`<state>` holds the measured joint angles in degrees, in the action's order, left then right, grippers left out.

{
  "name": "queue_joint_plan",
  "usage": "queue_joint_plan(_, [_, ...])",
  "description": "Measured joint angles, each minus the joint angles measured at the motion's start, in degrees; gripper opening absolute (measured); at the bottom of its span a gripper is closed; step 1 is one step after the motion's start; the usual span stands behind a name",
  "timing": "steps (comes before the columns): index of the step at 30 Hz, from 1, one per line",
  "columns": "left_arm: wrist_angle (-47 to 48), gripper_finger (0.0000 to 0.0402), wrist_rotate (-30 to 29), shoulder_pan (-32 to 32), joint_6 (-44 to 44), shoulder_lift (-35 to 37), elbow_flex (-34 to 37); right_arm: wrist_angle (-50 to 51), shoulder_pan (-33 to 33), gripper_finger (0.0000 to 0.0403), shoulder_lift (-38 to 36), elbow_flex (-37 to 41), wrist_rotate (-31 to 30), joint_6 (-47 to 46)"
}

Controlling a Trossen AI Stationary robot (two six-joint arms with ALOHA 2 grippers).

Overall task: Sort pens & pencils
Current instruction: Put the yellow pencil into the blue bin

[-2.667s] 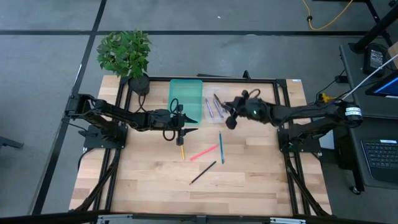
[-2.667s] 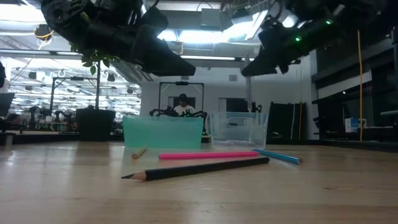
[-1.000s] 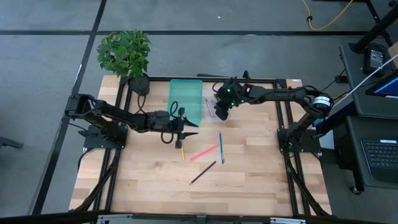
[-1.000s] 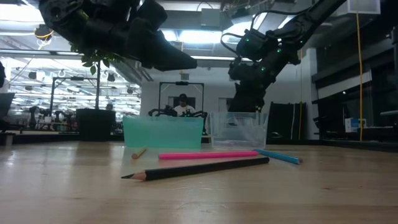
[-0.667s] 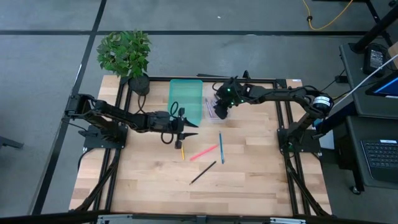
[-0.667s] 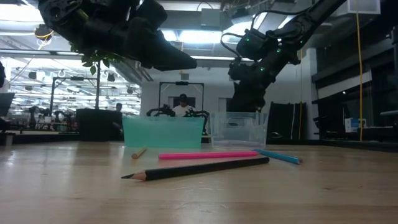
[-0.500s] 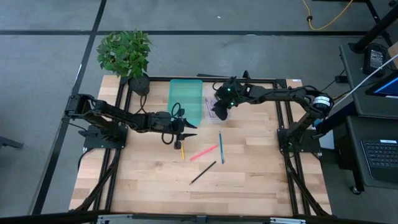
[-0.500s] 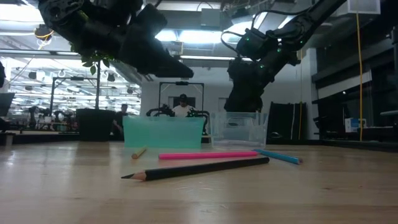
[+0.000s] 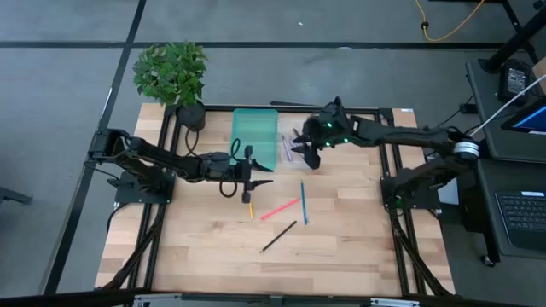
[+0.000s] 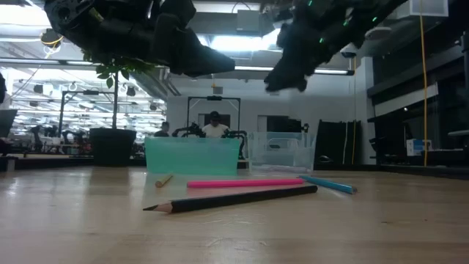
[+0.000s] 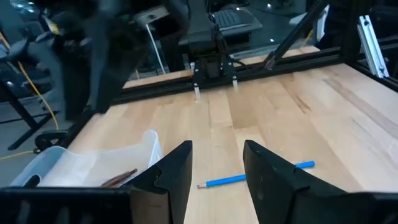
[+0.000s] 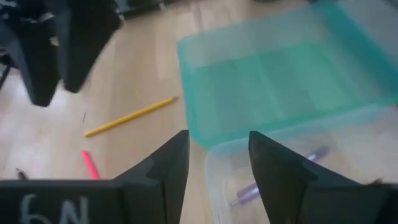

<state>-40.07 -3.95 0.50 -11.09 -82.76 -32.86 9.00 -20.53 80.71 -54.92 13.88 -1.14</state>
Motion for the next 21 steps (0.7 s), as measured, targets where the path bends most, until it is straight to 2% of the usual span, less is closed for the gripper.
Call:
queue_joint_plan(4, [0.4, 0.0137, -1.1, 1.7, -0.5, 3.9, 1.1, -1.6, 4.2, 0.0167, -5.3, 4.6, -6.7, 0.2])
queue_joint_plan(7, [0.4, 0.0137, -2.8, 3.4, 0.5, 8.4, 4.6, -5.7, 7.0, 0.0167, -8.8, 9.6, -9.1, -0.2])
queue_joint_plan(13, [-5.9, 0.0137, -12.6, 9.4, 4.9, 16.9, 14.3, -20.7, 11.8, 0.0167, -14.0, 20.2, -9.8, -3.1])
queue_joint_plan(16, [-5.1, 0.0137, -18.4, 13.2, 5.8, 19.4, 16.7, -27.9, 13.8, 0.0167, -15.1, 24.6, -9.9, -3.6])
queue_joint_plan(21, [-2.6, 0.0137, -20.7, 17.3, 6.4, 20.0, 16.9, -36.3, 16.9, 0.0167, -15.0, 30.1, -10.3, -6.9])
